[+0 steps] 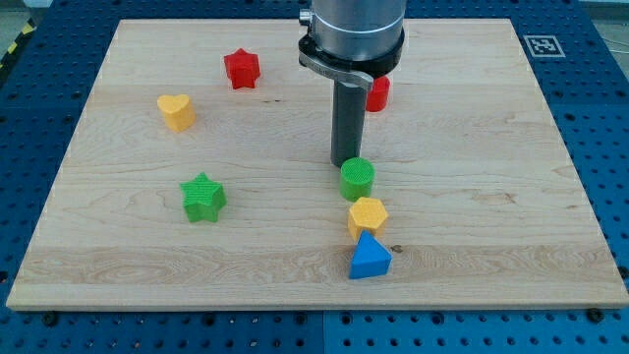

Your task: Drag the arm to the right of the green star

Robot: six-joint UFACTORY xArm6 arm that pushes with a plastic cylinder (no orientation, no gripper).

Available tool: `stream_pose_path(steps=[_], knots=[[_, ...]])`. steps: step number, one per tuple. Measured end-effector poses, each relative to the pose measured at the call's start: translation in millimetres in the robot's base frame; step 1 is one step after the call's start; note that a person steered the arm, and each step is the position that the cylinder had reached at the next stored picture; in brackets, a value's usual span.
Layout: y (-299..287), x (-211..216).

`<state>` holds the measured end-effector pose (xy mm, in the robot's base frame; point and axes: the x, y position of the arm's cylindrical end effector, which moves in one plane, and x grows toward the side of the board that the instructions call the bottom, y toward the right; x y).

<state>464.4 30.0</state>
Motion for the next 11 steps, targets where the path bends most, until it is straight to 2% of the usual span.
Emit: stream_pose_path(steps=[3, 4, 5, 6, 11], knots=[[-4.3, 19.1], [-49.0, 16.6], [-64.3, 20.8], [-78.0, 42.3], [-92.6, 81.9]])
